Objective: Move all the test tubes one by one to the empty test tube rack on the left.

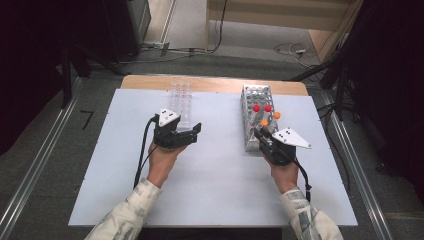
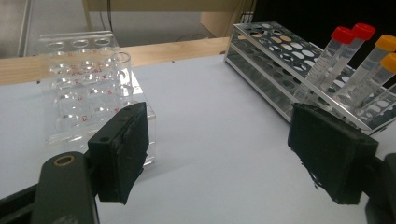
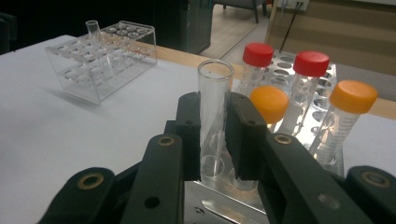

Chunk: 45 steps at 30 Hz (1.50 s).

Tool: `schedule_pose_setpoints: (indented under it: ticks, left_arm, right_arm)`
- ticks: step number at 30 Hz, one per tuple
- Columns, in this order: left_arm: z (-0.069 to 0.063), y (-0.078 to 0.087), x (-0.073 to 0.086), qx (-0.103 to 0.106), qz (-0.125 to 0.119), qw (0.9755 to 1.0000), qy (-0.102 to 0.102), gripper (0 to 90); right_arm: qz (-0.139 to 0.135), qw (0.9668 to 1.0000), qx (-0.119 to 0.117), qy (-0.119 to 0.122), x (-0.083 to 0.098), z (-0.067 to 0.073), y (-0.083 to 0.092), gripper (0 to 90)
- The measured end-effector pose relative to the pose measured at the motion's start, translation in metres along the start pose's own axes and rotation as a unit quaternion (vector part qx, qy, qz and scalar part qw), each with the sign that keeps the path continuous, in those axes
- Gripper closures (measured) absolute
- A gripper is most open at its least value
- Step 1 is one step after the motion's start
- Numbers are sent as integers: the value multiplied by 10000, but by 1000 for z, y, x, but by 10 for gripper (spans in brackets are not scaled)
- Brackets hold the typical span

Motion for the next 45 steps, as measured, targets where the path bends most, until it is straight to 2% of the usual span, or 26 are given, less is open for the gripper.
schedule_pose_setpoints:
  ticks: [4, 11, 24, 34, 45]
  left_arm:
    - [0, 1, -1, 7, -28, 10000, 14, 210]
    - [-2, 2, -2, 47, -49, 10000, 20, 211]
    - [-6, 1, -2, 136, -38, 9999, 44, 214]
    - [-20, 2, -4, 407, -55, 9992, 25, 238]
    - [-48, 4, -6, 870, -71, 9961, -112, 277]
  right_arm:
    - [-127, 9999, 11, 65, -8, 2, 7, 737]
    - [-253, 9995, -153, 85, -17, 11, 14, 738]
    - [-62, 9985, -529, 157, -10, 37, 4, 738]
    - [123, 9964, -787, 275, -1, 59, -10, 738]
    - [346, 9932, -1024, 429, 10, 85, -25, 737]
Point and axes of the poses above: each handheld gripper's, and its own axes: y roughly backward along the jaws, x roughly out of its underside, z roughly to its left, the point moved 7 cm from there along -y, roughly forward along the jaws, and after that the axes turned 5 degrees about -y, right-handed, at the moved point
